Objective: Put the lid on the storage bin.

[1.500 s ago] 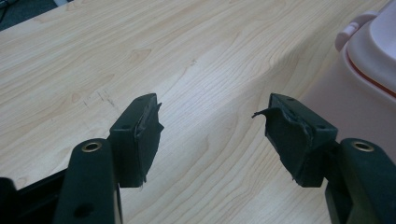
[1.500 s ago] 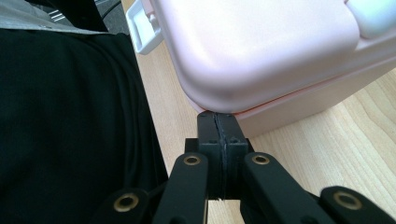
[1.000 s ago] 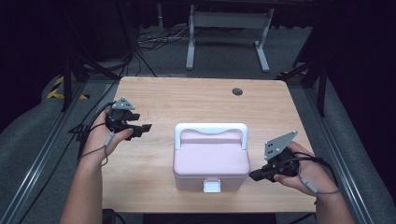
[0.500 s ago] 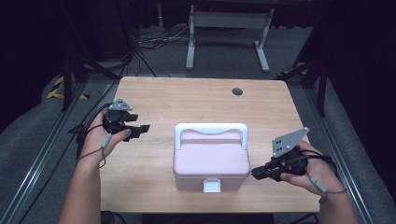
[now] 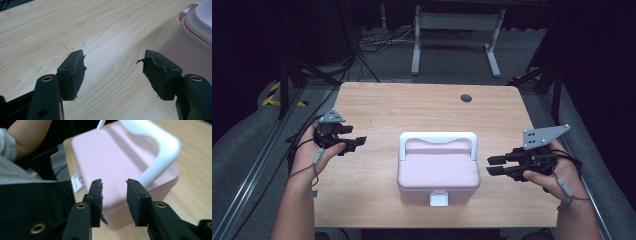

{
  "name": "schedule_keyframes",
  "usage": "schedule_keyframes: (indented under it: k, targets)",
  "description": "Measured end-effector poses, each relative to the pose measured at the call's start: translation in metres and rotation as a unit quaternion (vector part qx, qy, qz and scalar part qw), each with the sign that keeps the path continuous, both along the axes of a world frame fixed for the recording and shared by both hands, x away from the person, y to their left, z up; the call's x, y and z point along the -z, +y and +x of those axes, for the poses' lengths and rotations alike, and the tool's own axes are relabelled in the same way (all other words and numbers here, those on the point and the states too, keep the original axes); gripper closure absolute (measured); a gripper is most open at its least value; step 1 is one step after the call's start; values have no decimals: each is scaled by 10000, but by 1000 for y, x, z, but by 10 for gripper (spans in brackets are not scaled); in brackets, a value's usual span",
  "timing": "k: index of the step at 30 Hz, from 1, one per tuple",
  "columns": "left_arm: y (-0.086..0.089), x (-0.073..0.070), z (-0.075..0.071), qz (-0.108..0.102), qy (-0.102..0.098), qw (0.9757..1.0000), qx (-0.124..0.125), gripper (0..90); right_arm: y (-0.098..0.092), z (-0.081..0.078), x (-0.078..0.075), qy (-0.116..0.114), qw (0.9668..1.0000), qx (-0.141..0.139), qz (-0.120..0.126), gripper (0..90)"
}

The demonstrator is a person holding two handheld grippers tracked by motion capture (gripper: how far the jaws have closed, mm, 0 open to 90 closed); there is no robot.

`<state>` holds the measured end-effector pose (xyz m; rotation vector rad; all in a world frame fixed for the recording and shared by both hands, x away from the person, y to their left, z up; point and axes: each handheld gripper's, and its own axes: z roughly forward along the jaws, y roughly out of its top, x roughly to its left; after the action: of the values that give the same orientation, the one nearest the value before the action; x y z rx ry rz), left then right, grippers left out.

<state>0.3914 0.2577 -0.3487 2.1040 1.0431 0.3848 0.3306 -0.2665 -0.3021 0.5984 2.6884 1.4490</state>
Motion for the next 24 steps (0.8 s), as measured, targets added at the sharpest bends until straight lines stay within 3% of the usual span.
schedule_keyframes:
  k: [5,8,9,10,11,12,14,20,22,24]
  targets:
    - [3,1,-1,-12,16,10000,-31,342,-7,7,-3,-314,9977,517,314,599]
    - [4,2,-1,-31,16,10000,-71,342,-10,10,-2,-347,9958,724,433,566]
    - [5,2,-1,-29,17,10000,-70,342,-15,14,-1,-528,9925,986,502,532]
    - [5,2,-1,-29,17,10000,-70,342,-15,14,-1,-528,9925,986,502,532]
    - [5,2,-1,-33,20,10000,-65,342,-19,18,0,-746,9879,1261,500,492]
    - [5,2,0,-15,6,10000,-58,342,-19,18,0,-746,9879,1261,500,492]
    - [4,2,1,-31,28,10000,-69,342,-24,21,2,-893,9837,1506,403,472]
    - [4,7,5,-14,75,9999,-79,340,-37,28,8,-928,9761,1921,409,431]
    - [5,7,6,-14,87,9999,-85,340,-41,32,12,-994,9720,2101,339,388]
    - [5,8,7,-24,102,9999,-87,340,-46,36,17,-1085,9646,2399,158,365]
